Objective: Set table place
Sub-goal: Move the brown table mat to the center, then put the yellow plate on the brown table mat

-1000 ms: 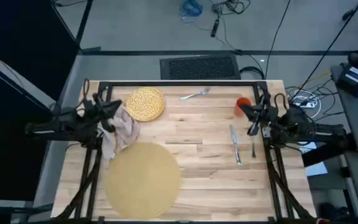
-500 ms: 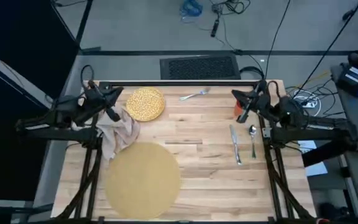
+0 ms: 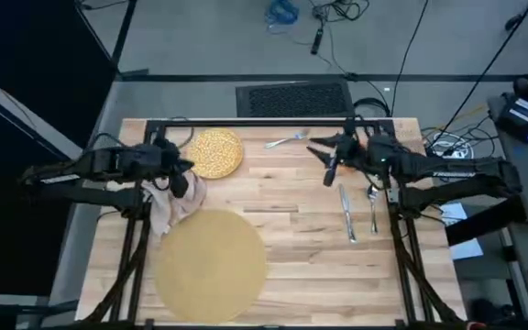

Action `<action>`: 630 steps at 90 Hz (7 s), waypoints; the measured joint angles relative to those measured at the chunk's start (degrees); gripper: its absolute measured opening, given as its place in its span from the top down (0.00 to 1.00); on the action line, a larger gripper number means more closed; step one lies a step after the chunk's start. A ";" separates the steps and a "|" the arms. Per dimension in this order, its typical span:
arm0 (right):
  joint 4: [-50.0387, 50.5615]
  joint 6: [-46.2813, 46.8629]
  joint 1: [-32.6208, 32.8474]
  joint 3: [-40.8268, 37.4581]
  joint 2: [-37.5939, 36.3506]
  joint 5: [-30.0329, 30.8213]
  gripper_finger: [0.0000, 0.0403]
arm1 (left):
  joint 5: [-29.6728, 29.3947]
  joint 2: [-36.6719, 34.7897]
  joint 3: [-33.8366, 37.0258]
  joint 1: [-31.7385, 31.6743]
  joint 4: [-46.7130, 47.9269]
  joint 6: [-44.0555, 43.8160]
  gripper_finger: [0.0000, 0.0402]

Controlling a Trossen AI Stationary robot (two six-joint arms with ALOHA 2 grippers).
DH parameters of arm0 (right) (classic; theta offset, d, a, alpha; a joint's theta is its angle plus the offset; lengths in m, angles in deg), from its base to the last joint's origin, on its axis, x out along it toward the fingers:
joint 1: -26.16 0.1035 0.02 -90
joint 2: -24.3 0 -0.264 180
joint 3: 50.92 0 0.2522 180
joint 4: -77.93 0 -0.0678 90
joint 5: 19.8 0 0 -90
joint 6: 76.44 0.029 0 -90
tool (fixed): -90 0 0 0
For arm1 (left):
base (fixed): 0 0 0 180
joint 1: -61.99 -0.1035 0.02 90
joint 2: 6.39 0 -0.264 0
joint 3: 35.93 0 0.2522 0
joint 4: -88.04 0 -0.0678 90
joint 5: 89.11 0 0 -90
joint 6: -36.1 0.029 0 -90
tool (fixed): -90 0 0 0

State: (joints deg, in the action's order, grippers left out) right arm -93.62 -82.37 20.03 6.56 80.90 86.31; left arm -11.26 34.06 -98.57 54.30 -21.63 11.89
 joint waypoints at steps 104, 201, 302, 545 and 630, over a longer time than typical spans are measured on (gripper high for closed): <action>-0.52 21.78 21.12 0.02 13.63 0.55 0.65 | 11.24 19.28 9.58 41.11 1.28 -55.37 0.86; -0.35 22.32 24.63 0.02 13.61 0.52 0.65 | 22.86 42.23 10.92 58.44 -3.09 -72.49 0.86; -0.21 23.48 26.95 0.02 13.59 0.35 0.65 | 4.89 46.20 11.87 39.37 -23.68 -51.24 0.86; -2.63 20.14 3.75 0.02 16.96 -13.77 0.65 | 7.76 19.70 -0.82 -31.76 -20.14 -1.55 0.86; -4.51 14.32 -6.24 15.91 41.37 -29.99 0.65 | 13.12 39.68 -3.52 -50.16 -15.39 14.11 0.57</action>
State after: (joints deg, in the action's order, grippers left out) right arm -98.14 -68.06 13.79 22.48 122.27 56.32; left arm 1.86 73.74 -102.09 4.14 -37.02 25.99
